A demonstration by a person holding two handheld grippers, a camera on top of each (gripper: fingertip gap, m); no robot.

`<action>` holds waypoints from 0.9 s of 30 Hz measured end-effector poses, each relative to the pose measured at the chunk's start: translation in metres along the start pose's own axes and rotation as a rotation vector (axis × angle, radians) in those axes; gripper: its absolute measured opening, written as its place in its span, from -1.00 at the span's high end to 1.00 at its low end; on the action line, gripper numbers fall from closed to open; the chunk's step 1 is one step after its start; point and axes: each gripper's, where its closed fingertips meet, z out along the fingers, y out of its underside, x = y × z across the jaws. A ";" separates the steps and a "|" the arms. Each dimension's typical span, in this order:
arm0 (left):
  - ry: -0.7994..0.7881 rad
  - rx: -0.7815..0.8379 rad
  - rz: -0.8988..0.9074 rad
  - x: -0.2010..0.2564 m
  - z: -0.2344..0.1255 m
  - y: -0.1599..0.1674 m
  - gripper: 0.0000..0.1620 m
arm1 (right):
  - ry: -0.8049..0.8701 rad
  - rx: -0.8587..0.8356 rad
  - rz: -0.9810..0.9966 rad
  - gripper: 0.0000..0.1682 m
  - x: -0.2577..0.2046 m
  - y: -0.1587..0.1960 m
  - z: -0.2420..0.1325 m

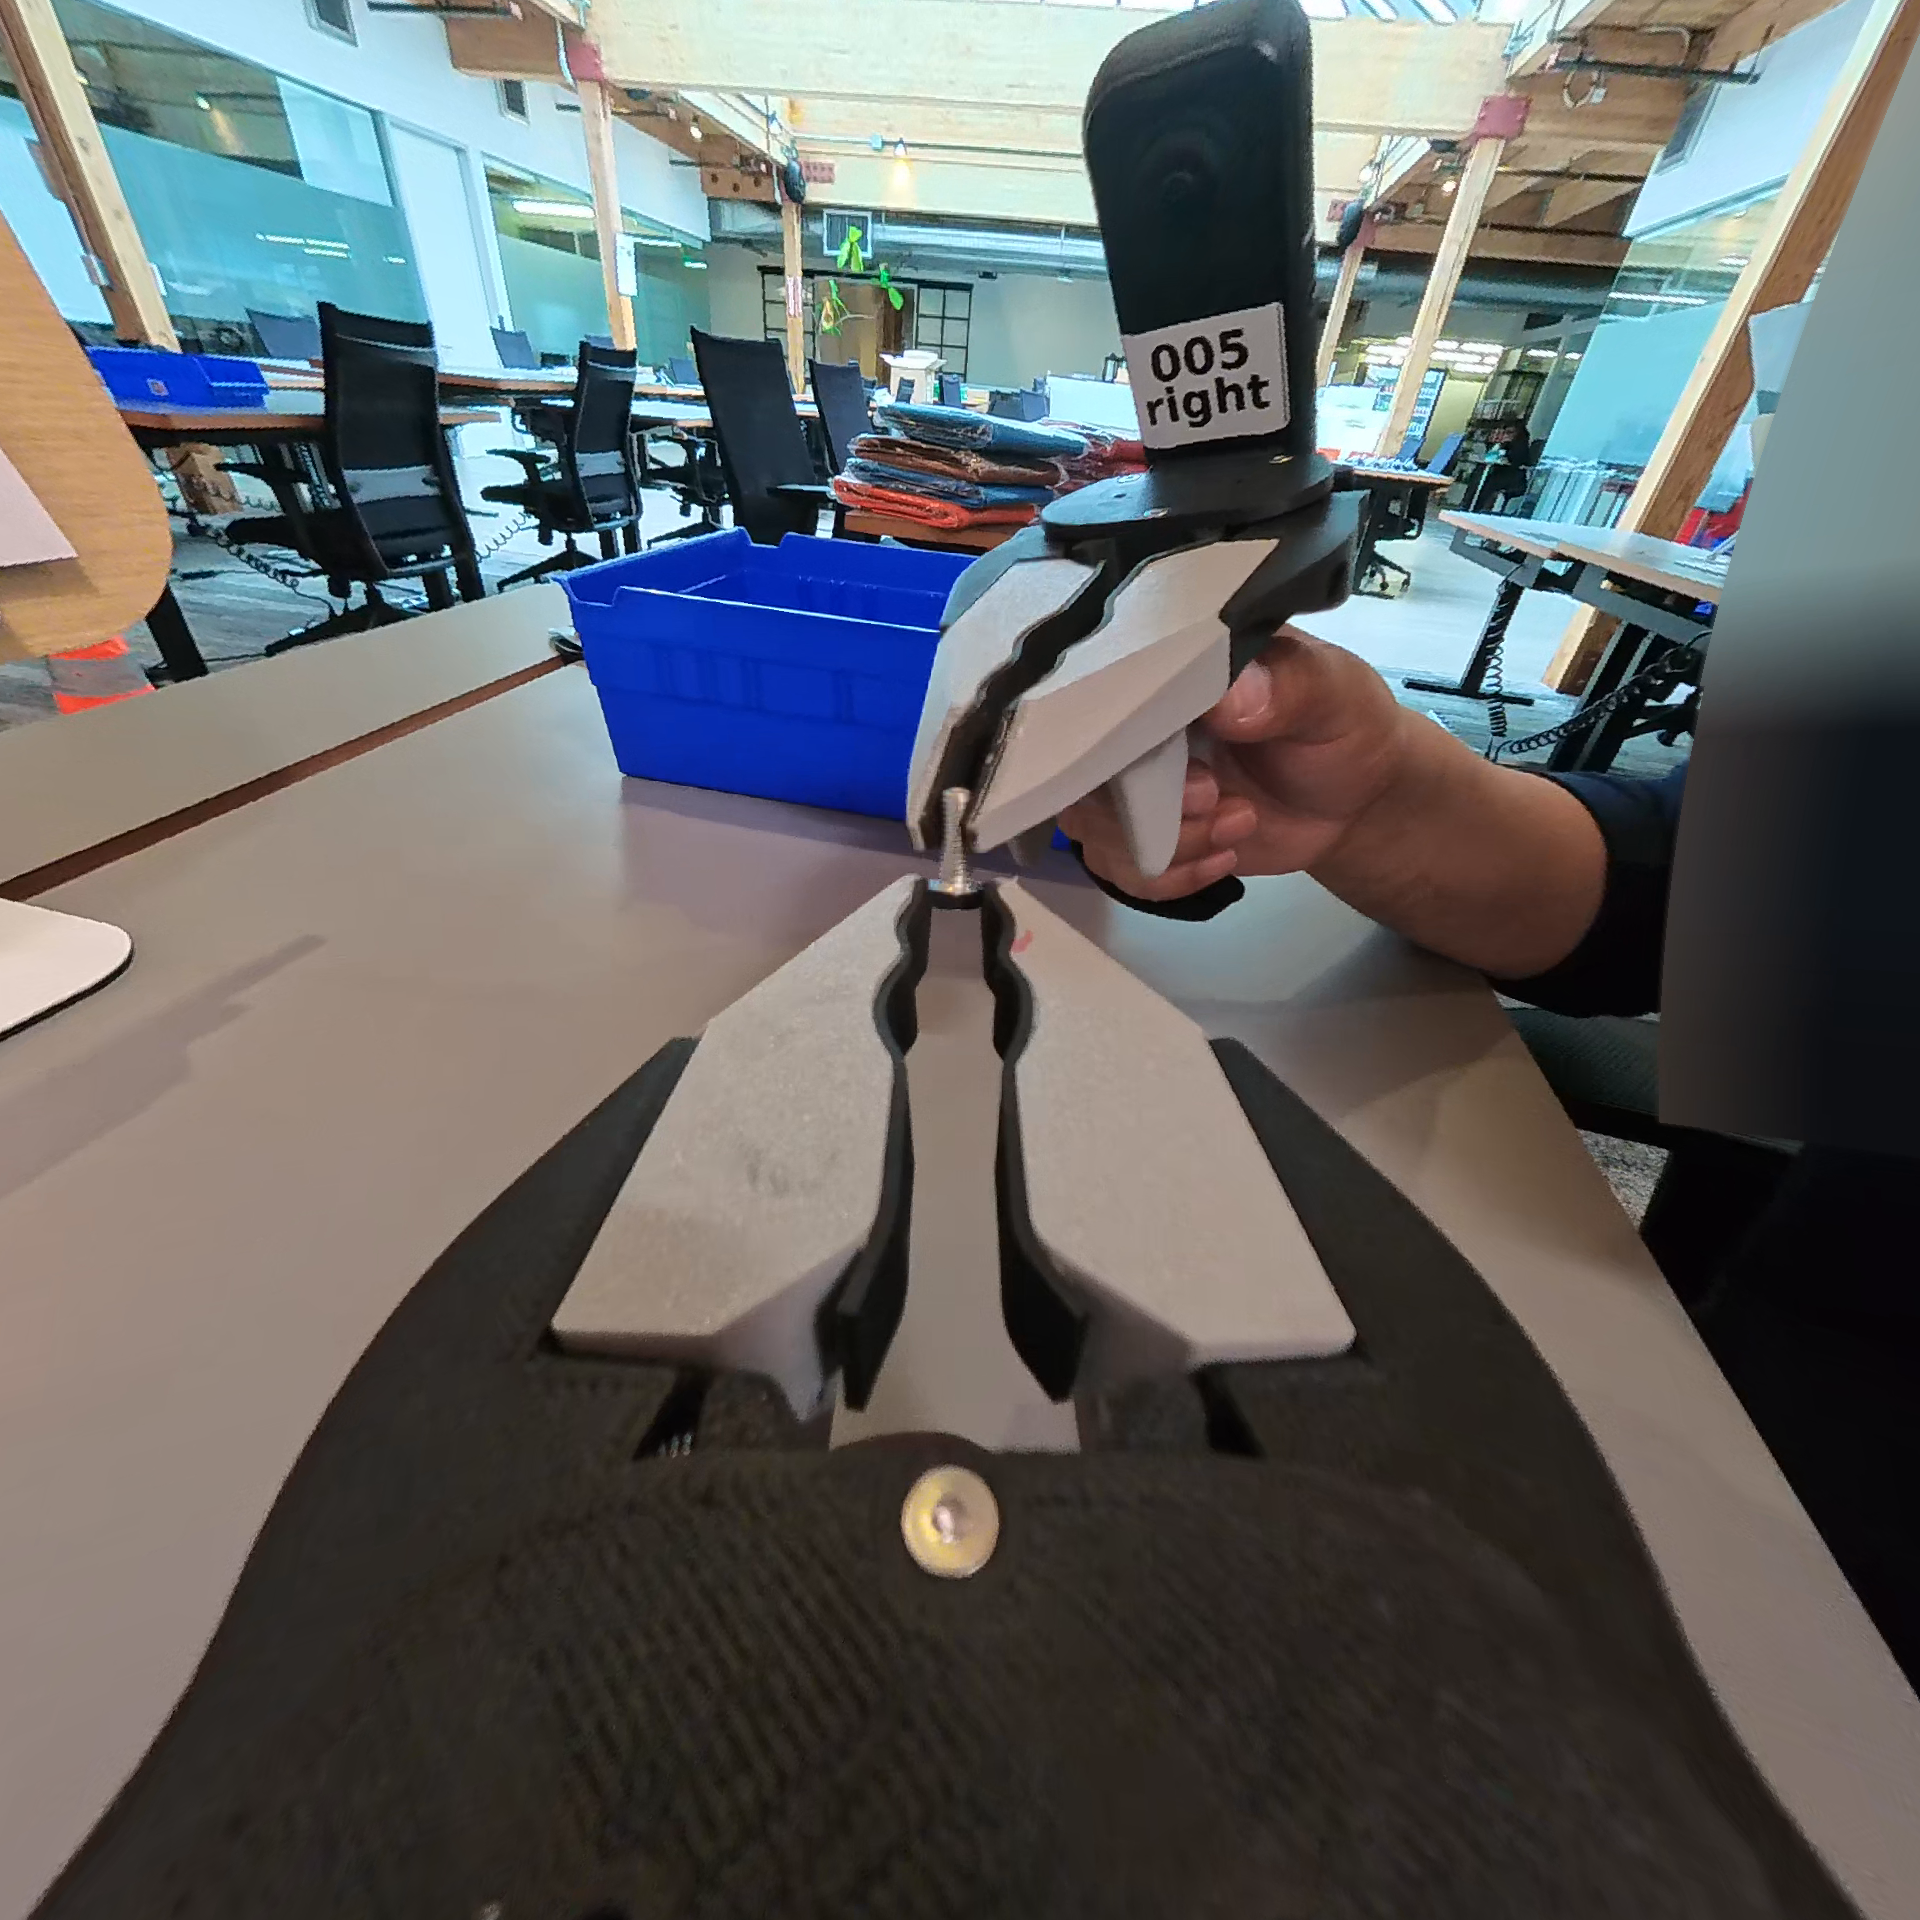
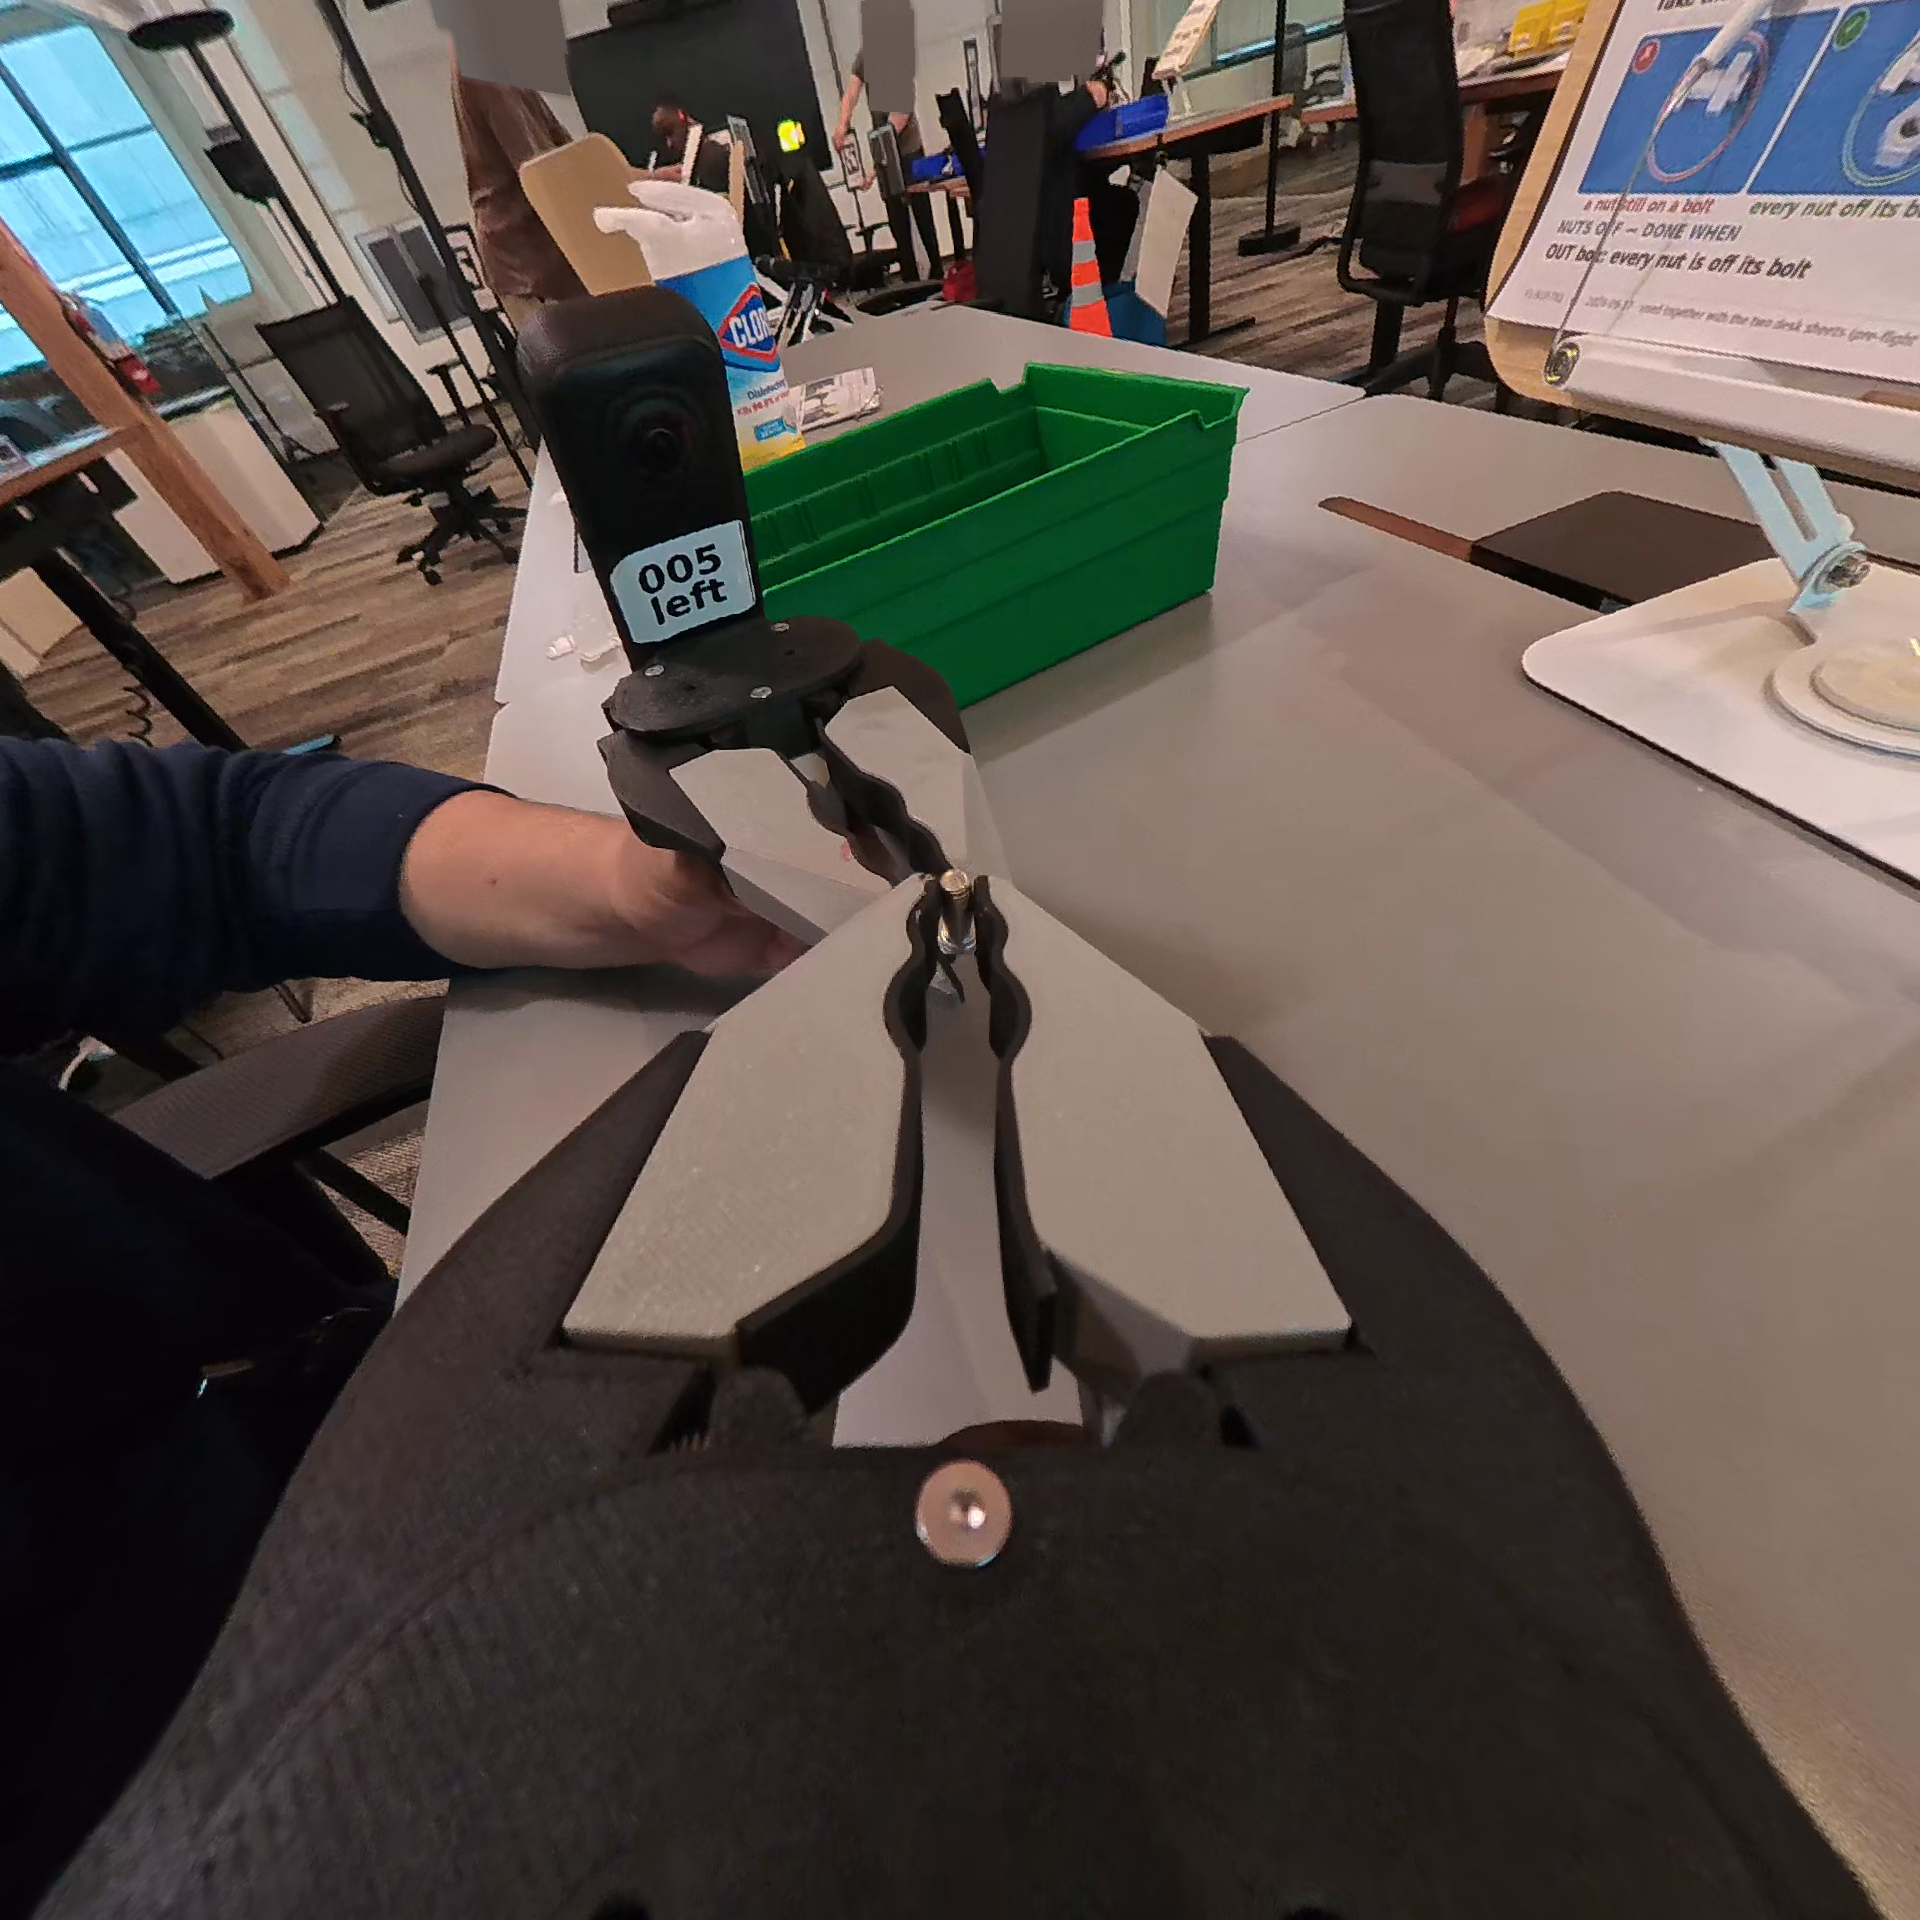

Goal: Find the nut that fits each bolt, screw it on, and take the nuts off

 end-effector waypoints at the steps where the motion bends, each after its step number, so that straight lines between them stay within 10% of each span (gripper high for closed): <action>1: 0.000 -0.004 0.001 0.000 0.000 0.001 0.91 | 0.002 -0.006 -0.002 0.96 0.000 0.001 0.001; 27: -0.005 -0.029 -0.033 -0.003 0.001 0.006 0.91 | 0.042 -0.021 -0.012 0.97 0.004 0.005 0.005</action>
